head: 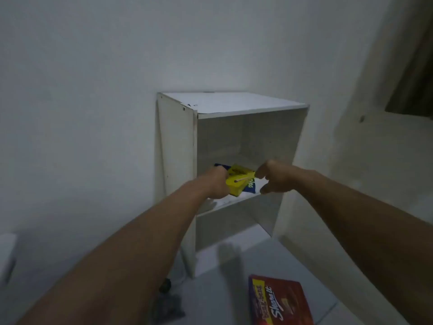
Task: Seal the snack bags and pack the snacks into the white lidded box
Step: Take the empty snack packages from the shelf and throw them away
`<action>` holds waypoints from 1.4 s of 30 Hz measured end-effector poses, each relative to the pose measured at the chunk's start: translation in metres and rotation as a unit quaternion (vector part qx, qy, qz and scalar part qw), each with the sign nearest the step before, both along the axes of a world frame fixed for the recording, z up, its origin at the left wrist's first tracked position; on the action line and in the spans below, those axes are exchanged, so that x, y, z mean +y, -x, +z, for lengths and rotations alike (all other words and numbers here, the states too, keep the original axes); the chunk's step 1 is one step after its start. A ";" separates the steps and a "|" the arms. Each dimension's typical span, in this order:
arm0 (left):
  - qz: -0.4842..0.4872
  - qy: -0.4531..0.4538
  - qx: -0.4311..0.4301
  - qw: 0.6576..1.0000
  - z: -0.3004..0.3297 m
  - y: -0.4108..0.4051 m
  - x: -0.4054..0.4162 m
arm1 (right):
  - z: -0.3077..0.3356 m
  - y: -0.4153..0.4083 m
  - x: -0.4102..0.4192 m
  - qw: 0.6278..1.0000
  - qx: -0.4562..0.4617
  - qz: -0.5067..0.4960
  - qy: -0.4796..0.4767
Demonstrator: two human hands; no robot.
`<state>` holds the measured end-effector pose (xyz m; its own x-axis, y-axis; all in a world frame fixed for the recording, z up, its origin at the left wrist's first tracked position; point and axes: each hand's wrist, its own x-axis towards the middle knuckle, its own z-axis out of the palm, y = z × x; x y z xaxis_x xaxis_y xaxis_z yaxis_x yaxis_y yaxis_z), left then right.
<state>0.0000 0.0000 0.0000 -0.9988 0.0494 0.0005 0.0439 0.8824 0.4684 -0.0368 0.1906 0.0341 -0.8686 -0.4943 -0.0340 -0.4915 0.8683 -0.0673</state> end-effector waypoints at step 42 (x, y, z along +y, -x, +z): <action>-0.122 0.203 0.222 0.946 -0.105 0.059 0.050 | -0.079 0.049 0.089 0.732 -0.220 -0.364 0.532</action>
